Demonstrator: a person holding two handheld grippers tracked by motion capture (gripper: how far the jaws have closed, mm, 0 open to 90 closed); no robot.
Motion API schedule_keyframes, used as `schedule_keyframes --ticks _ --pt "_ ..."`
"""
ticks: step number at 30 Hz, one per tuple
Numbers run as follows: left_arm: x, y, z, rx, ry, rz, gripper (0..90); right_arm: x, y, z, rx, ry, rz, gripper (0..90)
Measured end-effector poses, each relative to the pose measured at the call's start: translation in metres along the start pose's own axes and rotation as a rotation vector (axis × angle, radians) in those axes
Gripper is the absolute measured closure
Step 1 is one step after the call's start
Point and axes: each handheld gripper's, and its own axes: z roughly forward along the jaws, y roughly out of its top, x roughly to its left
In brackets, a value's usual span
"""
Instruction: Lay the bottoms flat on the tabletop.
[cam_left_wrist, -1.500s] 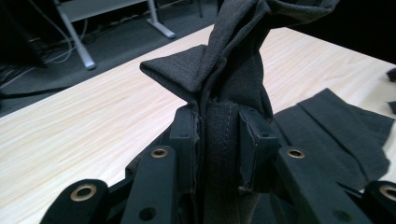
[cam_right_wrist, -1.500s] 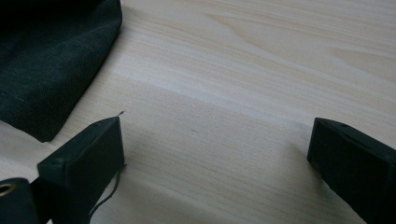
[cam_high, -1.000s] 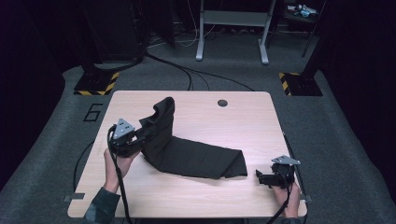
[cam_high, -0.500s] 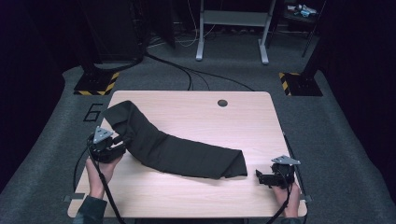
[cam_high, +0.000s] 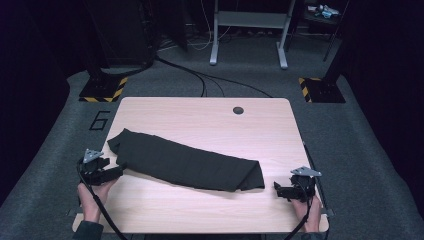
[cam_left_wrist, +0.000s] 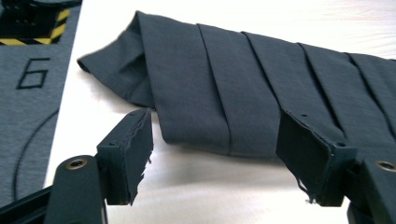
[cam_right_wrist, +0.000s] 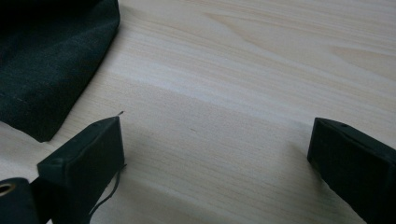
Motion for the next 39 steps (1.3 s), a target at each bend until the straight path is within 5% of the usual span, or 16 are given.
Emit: schedule_keyframes --ticks 2,3,6,7,10,14,15,18,19,21,29,39 --pt "-0.003 0.005 0.007 -0.005 0.008 0.005 24.9 0.002 0.002 0.001 0.022 0.000 0.013 0.0" --pt "-0.004 0.009 0.012 -0.003 0.002 0.012 23.8 0.010 0.006 -0.001 0.012 0.051 0.025 0.0" --pt "-0.005 0.017 0.023 0.012 0.012 0.034 21.0 0.021 0.012 -0.005 -0.011 0.085 0.034 0.0" --pt "-0.005 0.023 0.034 0.025 0.018 0.047 17.4 0.040 0.025 -0.010 -0.047 0.128 0.018 0.0" --pt "-0.003 0.027 0.045 0.058 0.007 0.052 13.6 0.058 0.037 -0.010 -0.060 0.169 -0.011 0.0" --pt "-0.001 0.027 0.068 0.103 0.016 0.077 10.5 0.105 0.064 -0.002 -0.054 0.222 -0.101 0.0" --pt "0.000 0.023 0.078 0.141 0.005 0.073 9.7 0.127 0.074 0.007 -0.029 0.249 -0.154 0.0" --pt "-0.001 0.017 0.086 0.188 -0.014 0.089 10.5 0.146 0.079 0.020 0.000 0.239 -0.204 0.2" --pt "-0.002 0.010 0.091 0.212 -0.031 0.100 13.9 0.158 0.081 0.035 0.056 0.239 -0.243 1.3" --pt "-0.001 0.006 0.091 0.207 -0.047 0.077 13.9 0.163 0.079 0.043 0.089 0.191 -0.271 1.8" --pt "-0.011 -0.004 0.083 0.205 -0.045 0.093 14.1 0.148 0.072 0.051 0.094 0.210 -0.211 5.2" --pt "-0.048 -0.029 0.062 0.171 -0.083 0.124 14.1 0.117 0.060 0.040 0.097 0.196 -0.203 4.8"
